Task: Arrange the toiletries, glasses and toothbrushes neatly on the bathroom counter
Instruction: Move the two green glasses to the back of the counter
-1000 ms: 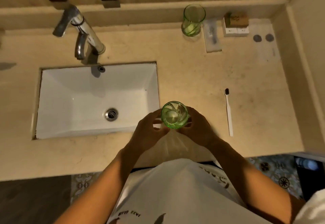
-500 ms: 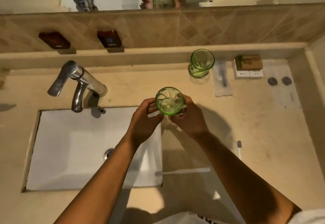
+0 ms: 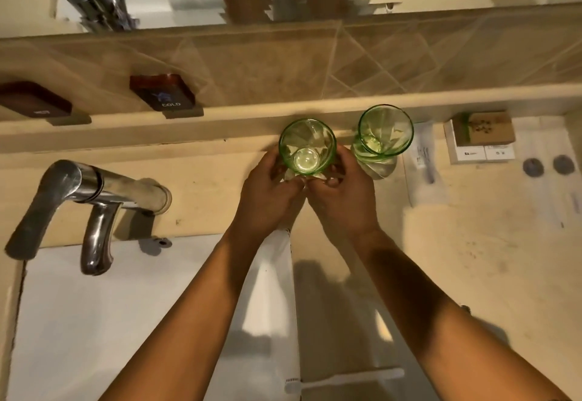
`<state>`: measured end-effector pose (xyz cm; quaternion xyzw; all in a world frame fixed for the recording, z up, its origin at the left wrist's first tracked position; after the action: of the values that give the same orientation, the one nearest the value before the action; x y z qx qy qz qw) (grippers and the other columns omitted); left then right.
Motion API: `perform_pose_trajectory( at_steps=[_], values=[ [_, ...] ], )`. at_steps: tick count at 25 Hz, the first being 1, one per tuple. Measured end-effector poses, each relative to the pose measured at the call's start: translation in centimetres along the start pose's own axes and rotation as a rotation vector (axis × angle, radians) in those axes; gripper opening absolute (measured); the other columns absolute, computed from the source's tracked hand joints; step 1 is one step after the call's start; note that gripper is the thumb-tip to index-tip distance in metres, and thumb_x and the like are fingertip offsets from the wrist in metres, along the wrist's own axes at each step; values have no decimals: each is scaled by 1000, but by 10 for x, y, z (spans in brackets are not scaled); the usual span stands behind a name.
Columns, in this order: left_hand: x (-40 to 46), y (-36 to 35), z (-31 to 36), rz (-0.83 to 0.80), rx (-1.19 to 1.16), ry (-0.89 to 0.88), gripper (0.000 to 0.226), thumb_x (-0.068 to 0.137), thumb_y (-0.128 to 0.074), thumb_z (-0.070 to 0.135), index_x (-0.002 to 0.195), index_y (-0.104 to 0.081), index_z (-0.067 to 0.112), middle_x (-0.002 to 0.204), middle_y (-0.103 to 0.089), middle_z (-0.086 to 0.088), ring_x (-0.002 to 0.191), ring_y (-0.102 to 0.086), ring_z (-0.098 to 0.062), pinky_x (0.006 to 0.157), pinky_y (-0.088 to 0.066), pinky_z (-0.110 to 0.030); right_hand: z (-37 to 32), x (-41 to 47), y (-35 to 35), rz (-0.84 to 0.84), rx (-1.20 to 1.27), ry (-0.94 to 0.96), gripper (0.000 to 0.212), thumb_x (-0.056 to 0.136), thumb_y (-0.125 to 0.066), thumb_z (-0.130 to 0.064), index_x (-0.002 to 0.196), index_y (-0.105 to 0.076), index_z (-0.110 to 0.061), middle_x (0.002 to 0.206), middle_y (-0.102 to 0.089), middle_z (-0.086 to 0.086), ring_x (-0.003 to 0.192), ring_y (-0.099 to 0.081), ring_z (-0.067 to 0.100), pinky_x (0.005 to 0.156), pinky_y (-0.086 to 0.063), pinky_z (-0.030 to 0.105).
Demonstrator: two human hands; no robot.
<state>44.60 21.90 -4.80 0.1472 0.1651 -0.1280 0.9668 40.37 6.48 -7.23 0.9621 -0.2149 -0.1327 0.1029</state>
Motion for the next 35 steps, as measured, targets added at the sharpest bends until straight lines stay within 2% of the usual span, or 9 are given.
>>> perform_pose_trajectory(
  at_steps=[2,8,21,24,25,27,30,32,35],
  values=[
    [6,-3,-2,-22,19,-1,57,87,-70,4,138,-56,27,125,-70,12,116,-64,-1,106,-51,-36,7,3,-3,23,-27,2,61,72,-77,-26,127,-59,-42,110,-73,-17,99,-71,4,83,-63,38],
    [15,-3,-5,-24,11,5,58,89,-69,5,142,-53,24,127,-68,11,115,-64,3,105,-52,-29,13,9,-8,54,-70,9,62,72,-74,-31,130,-57,-42,108,-72,-22,93,-71,2,78,-64,36],
    [23,-6,-6,-38,63,17,67,91,-72,13,151,-43,24,139,-62,9,125,-59,-3,108,-48,-27,24,21,-18,32,-71,-13,60,71,-73,-29,128,-58,-42,109,-72,-15,97,-71,8,80,-63,43],
    [21,-5,-7,-35,91,13,70,88,-76,15,150,-45,23,139,-62,10,120,-60,1,103,-49,-18,25,17,-17,8,-87,-12,61,74,-73,-35,131,-55,-40,109,-71,-14,97,-70,9,80,-63,42],
    [19,-5,-7,-29,104,10,70,87,-77,14,149,-46,24,138,-62,11,117,-61,3,99,-49,-15,25,13,-13,11,-106,-17,61,74,-71,-40,133,-54,-40,108,-70,-15,93,-69,8,79,-63,40],
    [8,-2,-13,3,107,30,68,85,-76,12,146,-49,25,134,-65,9,116,-64,-2,98,-52,-23,23,-1,-4,21,-148,-36,60,73,-65,-46,132,-52,-42,108,-69,-22,89,-67,3,74,-60,31],
    [-23,4,-23,59,167,77,56,85,-70,10,138,-56,23,121,-69,5,108,-67,-12,95,-54,-32,21,-35,16,22,-177,-82,52,75,-61,-35,126,-55,-42,109,-64,-30,97,-63,-8,79,-56,23],
    [-55,0,-26,12,291,55,40,86,-68,12,125,-65,23,109,-72,8,103,-68,-9,92,-52,-25,23,-62,32,10,-165,-129,41,79,-63,-31,120,-64,-34,111,-68,-20,99,-65,-2,86,-59,30],
    [-115,-15,-38,-85,350,25,20,88,-69,16,105,-72,26,96,-75,13,91,-68,3,81,-48,-6,24,-110,68,20,-219,-150,17,87,-69,-28,104,-72,-28,97,-72,-14,90,-67,5,89,-60,38]
  ],
)
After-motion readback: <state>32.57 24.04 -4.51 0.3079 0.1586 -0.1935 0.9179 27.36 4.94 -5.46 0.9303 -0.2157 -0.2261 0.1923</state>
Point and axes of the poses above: each hand's wrist, its own x-axis towards the middle knuckle, its own y-axis out of the back of the hand, z = x × y, the point moved 8 cm from there along x, towards the middle knuckle
